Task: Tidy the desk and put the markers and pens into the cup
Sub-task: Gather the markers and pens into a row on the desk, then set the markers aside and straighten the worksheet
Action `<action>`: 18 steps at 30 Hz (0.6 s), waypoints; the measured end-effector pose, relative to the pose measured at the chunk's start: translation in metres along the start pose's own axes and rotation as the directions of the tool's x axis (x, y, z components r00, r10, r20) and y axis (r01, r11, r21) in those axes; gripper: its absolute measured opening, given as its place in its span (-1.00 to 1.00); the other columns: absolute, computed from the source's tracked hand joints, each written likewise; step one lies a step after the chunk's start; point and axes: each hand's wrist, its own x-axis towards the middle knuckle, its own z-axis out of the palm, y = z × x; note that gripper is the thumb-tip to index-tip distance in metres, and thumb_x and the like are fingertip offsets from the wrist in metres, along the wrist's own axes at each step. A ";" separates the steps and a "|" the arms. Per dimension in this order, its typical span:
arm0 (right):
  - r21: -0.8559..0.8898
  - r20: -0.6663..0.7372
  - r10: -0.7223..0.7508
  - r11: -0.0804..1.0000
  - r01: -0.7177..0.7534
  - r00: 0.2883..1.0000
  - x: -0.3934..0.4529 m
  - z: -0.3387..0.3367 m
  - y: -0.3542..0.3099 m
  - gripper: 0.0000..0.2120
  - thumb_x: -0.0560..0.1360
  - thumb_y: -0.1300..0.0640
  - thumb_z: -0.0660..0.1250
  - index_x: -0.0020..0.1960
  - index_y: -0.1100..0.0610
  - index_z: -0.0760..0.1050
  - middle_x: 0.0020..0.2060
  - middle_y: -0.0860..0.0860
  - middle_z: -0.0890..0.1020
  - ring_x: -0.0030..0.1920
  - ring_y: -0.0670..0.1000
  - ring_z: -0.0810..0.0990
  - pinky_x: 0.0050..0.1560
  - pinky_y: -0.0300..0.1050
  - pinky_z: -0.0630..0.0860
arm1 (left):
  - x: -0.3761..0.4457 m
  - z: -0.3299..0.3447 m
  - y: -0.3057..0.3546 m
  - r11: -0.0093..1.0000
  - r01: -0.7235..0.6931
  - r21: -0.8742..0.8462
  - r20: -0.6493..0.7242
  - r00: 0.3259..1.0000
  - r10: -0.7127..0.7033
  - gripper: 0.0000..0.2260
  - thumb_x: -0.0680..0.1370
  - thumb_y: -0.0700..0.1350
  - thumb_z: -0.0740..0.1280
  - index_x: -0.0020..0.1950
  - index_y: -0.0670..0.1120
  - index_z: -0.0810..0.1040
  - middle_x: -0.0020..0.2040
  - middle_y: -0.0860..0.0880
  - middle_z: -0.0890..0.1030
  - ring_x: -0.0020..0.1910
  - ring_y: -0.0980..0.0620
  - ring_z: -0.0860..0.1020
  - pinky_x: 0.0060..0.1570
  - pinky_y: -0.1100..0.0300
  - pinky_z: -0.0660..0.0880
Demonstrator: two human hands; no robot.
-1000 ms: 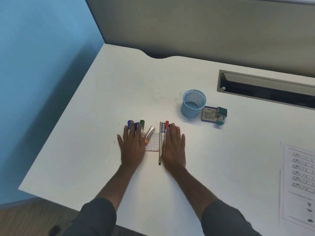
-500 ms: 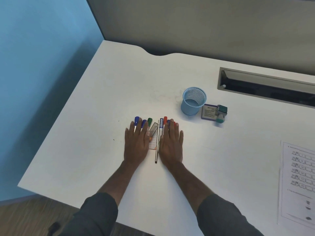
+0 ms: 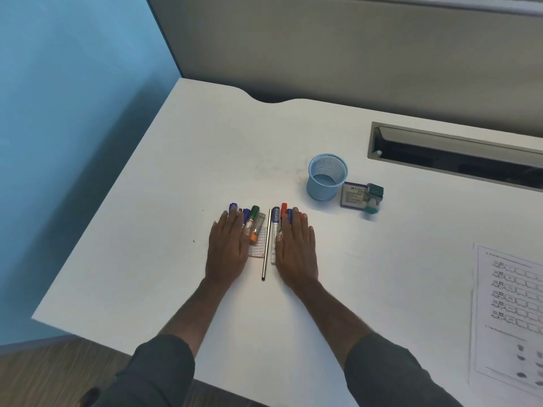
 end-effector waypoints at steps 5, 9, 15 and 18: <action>-0.057 0.028 -0.037 0.998 0.038 0.999 -0.003 -0.012 0.010 -0.46 0.68 0.01 -0.05 0.61 0.16 -0.04 0.60 0.11 0.00 0.60 0.12 -0.06 0.57 0.11 -0.04 | -0.002 -0.001 0.018 0.997 -0.011 0.075 -0.014 1.000 0.012 -0.56 0.69 -0.11 0.13 0.56 -0.21 0.26 0.60 -0.18 0.22 0.60 -0.18 0.16 0.55 -0.16 0.14; -0.072 0.012 -0.058 0.996 0.059 0.998 -0.011 -0.027 0.020 -0.47 0.68 0.02 -0.04 0.59 0.21 0.06 0.59 0.14 0.08 0.59 0.14 -0.01 0.56 0.14 0.03 | -0.007 -0.001 0.039 0.984 -0.044 0.171 0.002 0.999 0.044 -0.55 0.70 -0.12 0.10 0.58 -0.23 0.21 0.60 -0.21 0.19 0.61 -0.20 0.09 0.55 -0.17 0.14; -0.126 -0.018 -0.034 0.991 0.032 0.999 -0.022 -0.057 0.044 -0.46 0.68 -0.03 -0.11 0.58 0.19 0.13 0.58 0.13 0.11 0.59 0.14 0.03 0.55 0.09 -0.01 | -0.019 0.002 0.074 0.974 -0.119 0.192 -0.033 0.991 0.127 -0.56 0.69 -0.13 0.17 0.53 -0.29 0.28 0.54 -0.26 0.30 0.56 -0.26 0.23 0.51 -0.20 0.23; -0.142 -0.029 -0.008 0.990 0.004 1.000 -0.032 -0.071 0.060 -0.47 0.67 -0.02 -0.04 0.57 0.21 0.14 0.58 0.13 0.10 0.59 0.15 0.03 0.55 0.09 0.00 | -0.024 0.005 0.092 0.970 -0.148 0.194 -0.024 0.988 0.155 -0.55 0.70 -0.13 0.14 0.56 -0.28 0.23 0.56 -0.26 0.26 0.58 -0.24 0.19 0.51 -0.19 0.24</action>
